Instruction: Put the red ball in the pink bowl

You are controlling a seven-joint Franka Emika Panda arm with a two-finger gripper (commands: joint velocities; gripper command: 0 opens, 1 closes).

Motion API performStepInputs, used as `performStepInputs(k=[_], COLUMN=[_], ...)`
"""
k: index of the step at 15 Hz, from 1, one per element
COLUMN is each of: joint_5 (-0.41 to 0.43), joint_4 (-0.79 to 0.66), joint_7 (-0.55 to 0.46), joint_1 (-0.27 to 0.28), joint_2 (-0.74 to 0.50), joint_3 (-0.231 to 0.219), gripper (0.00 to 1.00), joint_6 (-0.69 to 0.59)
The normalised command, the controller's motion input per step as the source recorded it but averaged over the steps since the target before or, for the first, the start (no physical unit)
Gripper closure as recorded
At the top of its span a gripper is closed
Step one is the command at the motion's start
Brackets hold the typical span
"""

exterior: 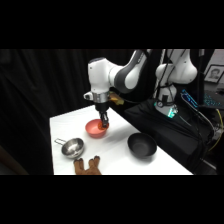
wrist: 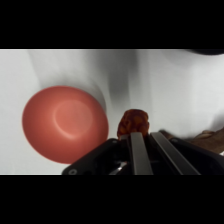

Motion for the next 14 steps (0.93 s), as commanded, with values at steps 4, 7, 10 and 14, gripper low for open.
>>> performStepInputs(k=[4,7,10,14], joint_5=[0.093,0.114,0.150,0.191], joint_4=[0.09,0.21,0.27,0.26], joint_7=[-0.25,-0.22,-0.19,-0.17], joint_1=[-0.159,-0.118,-0.097,-0.077], joint_2=[-0.04,0.10,0.20,0.23], joint_3=[-0.059,-0.044,-0.029,0.002], gripper=[0.98,0.98,0.98,0.98], joint_6=[-0.10,-0.09,-0.07,-0.05])
